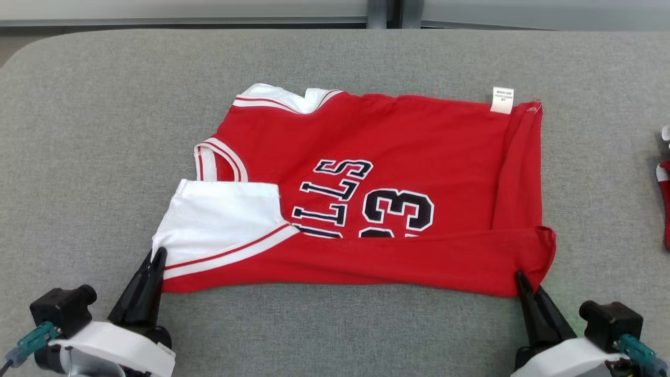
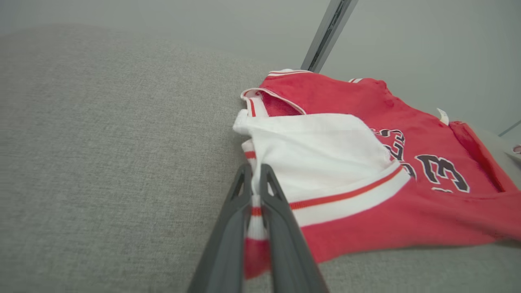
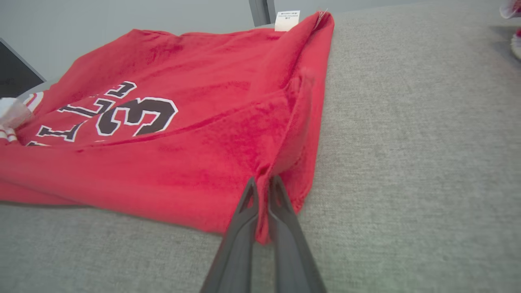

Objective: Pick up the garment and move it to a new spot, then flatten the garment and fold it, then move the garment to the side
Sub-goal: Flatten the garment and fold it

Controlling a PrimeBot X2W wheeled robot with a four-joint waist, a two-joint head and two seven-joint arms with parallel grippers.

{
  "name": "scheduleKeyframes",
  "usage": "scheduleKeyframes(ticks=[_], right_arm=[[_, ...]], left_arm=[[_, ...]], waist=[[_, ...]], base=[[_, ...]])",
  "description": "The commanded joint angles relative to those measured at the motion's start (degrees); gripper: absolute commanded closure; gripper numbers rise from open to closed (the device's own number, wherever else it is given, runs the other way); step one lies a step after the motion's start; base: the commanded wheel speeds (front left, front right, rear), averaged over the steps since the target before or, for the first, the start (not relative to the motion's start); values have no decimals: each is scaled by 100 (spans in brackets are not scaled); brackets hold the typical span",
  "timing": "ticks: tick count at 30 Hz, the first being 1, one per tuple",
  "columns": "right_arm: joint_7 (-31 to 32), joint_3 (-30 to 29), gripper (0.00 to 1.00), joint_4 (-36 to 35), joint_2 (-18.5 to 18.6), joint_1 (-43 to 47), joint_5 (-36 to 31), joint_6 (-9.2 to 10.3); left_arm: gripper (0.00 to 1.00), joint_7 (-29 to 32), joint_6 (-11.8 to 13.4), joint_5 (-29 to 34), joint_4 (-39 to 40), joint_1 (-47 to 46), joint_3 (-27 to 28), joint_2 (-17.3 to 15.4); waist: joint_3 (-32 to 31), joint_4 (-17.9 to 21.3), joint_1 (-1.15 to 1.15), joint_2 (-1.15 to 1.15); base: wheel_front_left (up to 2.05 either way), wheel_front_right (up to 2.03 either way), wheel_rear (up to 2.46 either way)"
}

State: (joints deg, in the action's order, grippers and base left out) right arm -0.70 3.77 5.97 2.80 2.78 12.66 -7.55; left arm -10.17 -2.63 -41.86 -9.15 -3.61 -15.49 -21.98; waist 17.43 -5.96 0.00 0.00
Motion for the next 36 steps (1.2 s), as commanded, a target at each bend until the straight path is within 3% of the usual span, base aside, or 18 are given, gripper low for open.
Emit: scheduleKeyframes(ticks=[1,7,15,16,17,18,19,25,29,36], right_arm=[[10,-18,100,-94,22,151,53,13],[239,37,100,-353,25,775,147,14],[413,7,100,-325,23,1158,169,13],[424,-10,96,-311,23,1169,161,13],[397,-33,61,-312,23,1157,141,13],[361,-54,0,-338,22,1128,121,14],[321,-93,0,-385,23,1095,119,13],[-8,-221,0,-994,17,984,-139,8],[-212,-331,0,-1637,15,857,-382,7],[79,-353,0,-2134,17,698,-562,7]], left_arm=[[100,24,73,9,52,112,60,-79],[100,241,345,-90,340,676,112,-216],[100,557,574,-185,503,1201,-73,-123],[100,584,592,-191,505,1225,-108,-94],[100,598,615,-174,501,1226,-119,-92],[5,604,633,-153,490,1229,-138,-81],[0,568,597,-182,497,1210,-160,-25],[0,173,644,-134,572,957,-58,159],[0,-85,739,-7,775,772,100,126],[0,-183,811,163,1020,466,281,-41]], waist=[[-110,24,0,0],[-426,119,0,0],[-706,129,0,0],[-721,129,0,0],[-740,132,0,0],[-754,139,0,0],[-764,147,0,0],[-812,249,0,0],[-830,301,0,0],[-834,302,0,0]], base=[[0,0,0],[0,0,0],[0,0,0],[0,0,0],[0,0,0],[0,0,0],[0,0,0],[0,0,0],[0,0,0],[0,0,0]])
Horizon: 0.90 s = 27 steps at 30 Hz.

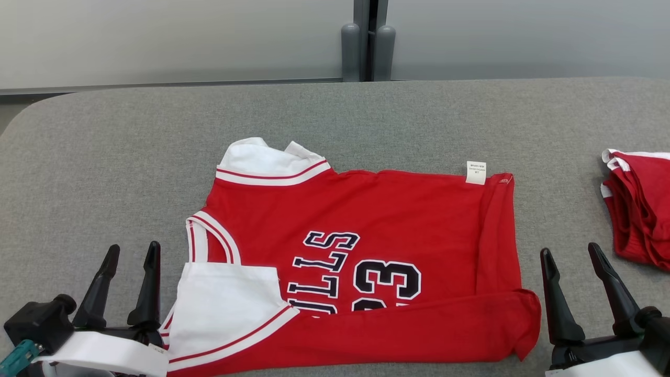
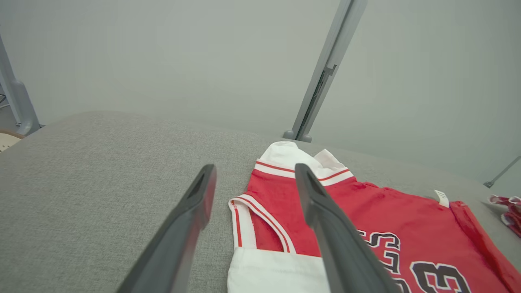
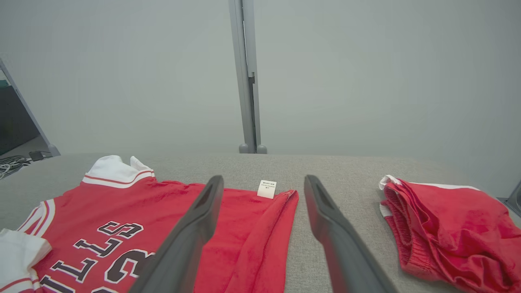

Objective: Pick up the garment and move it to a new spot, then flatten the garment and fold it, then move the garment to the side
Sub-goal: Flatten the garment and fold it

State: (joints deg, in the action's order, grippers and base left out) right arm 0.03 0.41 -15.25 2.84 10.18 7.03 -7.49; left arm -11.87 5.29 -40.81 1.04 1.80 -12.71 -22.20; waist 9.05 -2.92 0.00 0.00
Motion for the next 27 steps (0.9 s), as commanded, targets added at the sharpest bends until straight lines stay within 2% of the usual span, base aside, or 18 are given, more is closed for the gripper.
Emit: scheduleKeyframes(ticks=[1,10,16,19,23,24,27], right_arm=[[41,-11,0,-31,12,-56,0,1],[-9,55,0,33,12,-92,89,1],[-26,59,0,38,12,-141,123,1],[-67,53,0,-13,12,-231,127,1],[-70,127,0,-50,11,-427,57,1],[-70,127,0,-50,11,-427,57,1],[-96,170,0,-44,12,-582,12,1]], left_arm=[[0,-7,43,93,2,-98,-3,-44],[0,-33,24,-12,-39,-106,33,-24],[0,-94,-24,165,2,-319,-12,-102],[0,-61,-158,276,-64,-734,-125,-131],[0,82,-512,339,-329,-1679,-353,-91],[0,82,-512,339,-329,-1679,-353,-91],[0,301,-778,373,-759,-2515,-553,-5]], waist=[[7,1,0,0],[132,26,0,0],[308,6,0,0],[561,3,0,0],[1008,63,0,0],[1008,63,0,0],[1292,155,0,0]], base=[[0,0,0],[0,0,0],[0,0,0],[0,0,0],[0,0,0],[0,0,0],[0,0,0]])
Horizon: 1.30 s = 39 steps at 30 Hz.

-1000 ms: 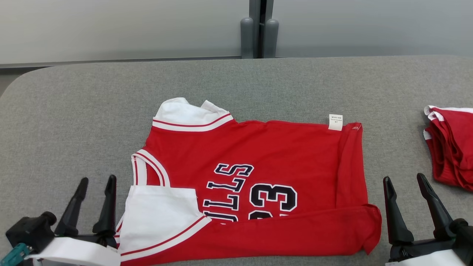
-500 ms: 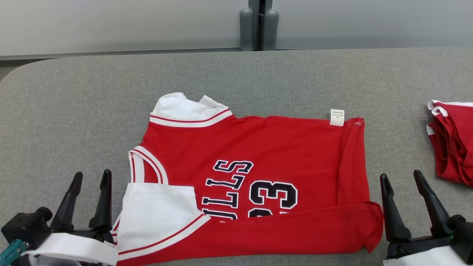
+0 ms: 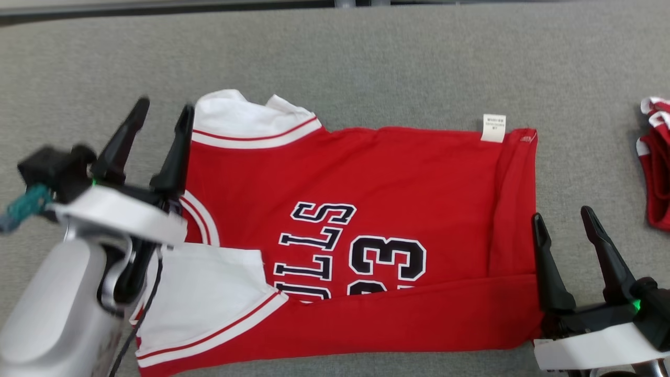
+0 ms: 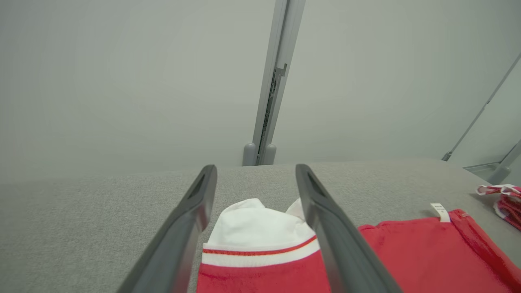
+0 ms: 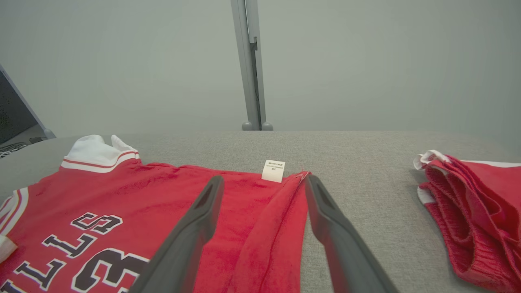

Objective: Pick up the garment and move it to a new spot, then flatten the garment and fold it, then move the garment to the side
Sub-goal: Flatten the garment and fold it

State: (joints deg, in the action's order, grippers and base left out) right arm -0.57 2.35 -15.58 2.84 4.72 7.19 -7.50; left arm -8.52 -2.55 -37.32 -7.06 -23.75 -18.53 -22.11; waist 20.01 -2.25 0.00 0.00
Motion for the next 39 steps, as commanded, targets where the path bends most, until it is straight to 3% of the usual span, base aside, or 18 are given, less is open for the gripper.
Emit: scheduleKeyframes(ticks=[1,7,16,17,18,19,26,39], right_arm=[[-38,4,0,4,12,-85,-4,3],[-191,152,0,159,11,-357,42,2],[-354,136,0,401,11,-435,121,3],[-364,128,0,417,12,-438,127,2],[-366,119,0,427,12,-442,132,2],[-367,117,0,442,11,-453,131,2],[-366,124,0,467,12,-511,128,2],[-365,58,0,469,12,-441,147,2]], left_arm=[[0,33,-59,23,-133,-223,-30,28],[0,372,-386,-145,-1680,-1566,-347,244],[0,1043,-493,-451,-3146,-2312,-759,165],[22,1129,-498,-478,-3229,-2345,-811,162],[66,1187,-499,-534,-3267,-2391,-860,167],[100,1329,-497,-665,-3308,-2402,-925,199],[100,1856,-496,-1305,-3227,-2451,-1429,-20],[100,1358,-497,-1488,-3453,-2572,-1843,-117]], waist=[[273,130,0,0],[580,393,0,0],[625,457,0,0],[614,454,0,0],[609,449,0,0],[604,446,0,0],[575,494,0,0],[469,450,0,0]], base=[[0,0,0],[0,0,0],[0,0,0],[0,0,0],[0,0,0],[0,0,0],[0,0,0],[0,0,0]])
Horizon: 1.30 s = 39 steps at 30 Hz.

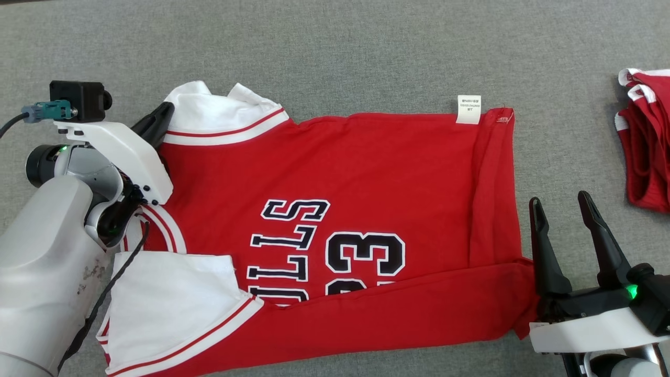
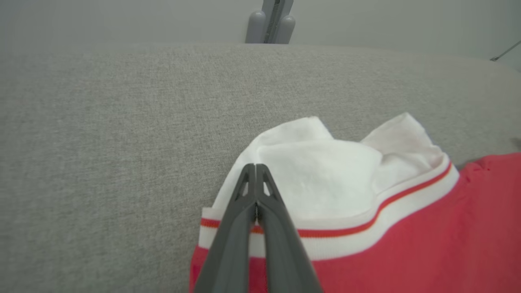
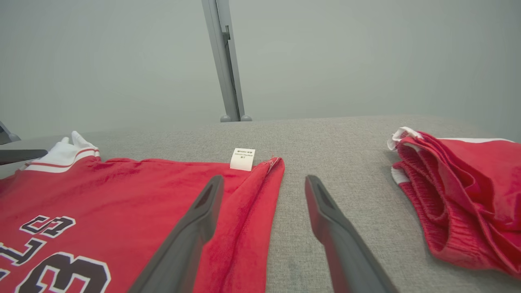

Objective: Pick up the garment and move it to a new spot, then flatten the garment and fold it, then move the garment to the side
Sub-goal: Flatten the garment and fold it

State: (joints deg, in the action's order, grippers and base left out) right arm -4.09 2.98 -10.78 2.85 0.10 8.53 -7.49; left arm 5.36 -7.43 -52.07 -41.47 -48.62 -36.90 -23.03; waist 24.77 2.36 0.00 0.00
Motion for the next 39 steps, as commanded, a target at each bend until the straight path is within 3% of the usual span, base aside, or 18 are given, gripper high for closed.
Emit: scheduleKeyframes(ticks=[1,2,3,4,10,14,18,25,32,39], right_arm=[[-4,-9,0,-13,11,22,12,1],[4,-11,0,-20,11,22,4,1],[13,-7,0,-26,11,21,-2,2],[26,-16,0,-32,11,26,-6,1],[87,-65,0,-58,11,75,-40,1],[147,-80,0,-84,11,100,-71,1],[208,-102,0,-119,10,158,-85,1],[302,-96,0,-131,11,251,-132,1],[366,-102,0,-136,11,372,-124,1],[414,-128,0,-203,11,425,-123,2]], left_arm=[[100,-112,-9,-15,-9,-103,-19,-28],[97,-240,-9,15,-14,-134,-17,-45],[31,-362,-9,15,-28,-133,0,-39],[0,-519,-9,10,-27,-122,26,-21],[0,-1587,130,91,-21,81,271,33],[0,-1974,277,144,234,332,562,-28],[0,-2052,549,422,934,773,1159,-135],[0,-2055,871,1330,2485,2228,2250,-34],[0,-2055,1011,1868,3276,3462,2643,151],[0,-2056,1021,1979,3491,3888,2747,211]], waist=[[-17,-23,0,0],[-29,-36,0,0],[-46,-47,0,0],[-63,-61,0,0],[-227,-173,0,0],[-358,-241,0,0],[-475,-297,0,0],[-679,-352,0,0],[-870,-342,0,0],[-903,-369,0,0]], base=[[0,0,0],[0,0,0],[0,0,0],[0,0,0],[0,0,0],[0,0,0],[0,0,0],[0,0,0],[0,0,0],[0,0,0]])
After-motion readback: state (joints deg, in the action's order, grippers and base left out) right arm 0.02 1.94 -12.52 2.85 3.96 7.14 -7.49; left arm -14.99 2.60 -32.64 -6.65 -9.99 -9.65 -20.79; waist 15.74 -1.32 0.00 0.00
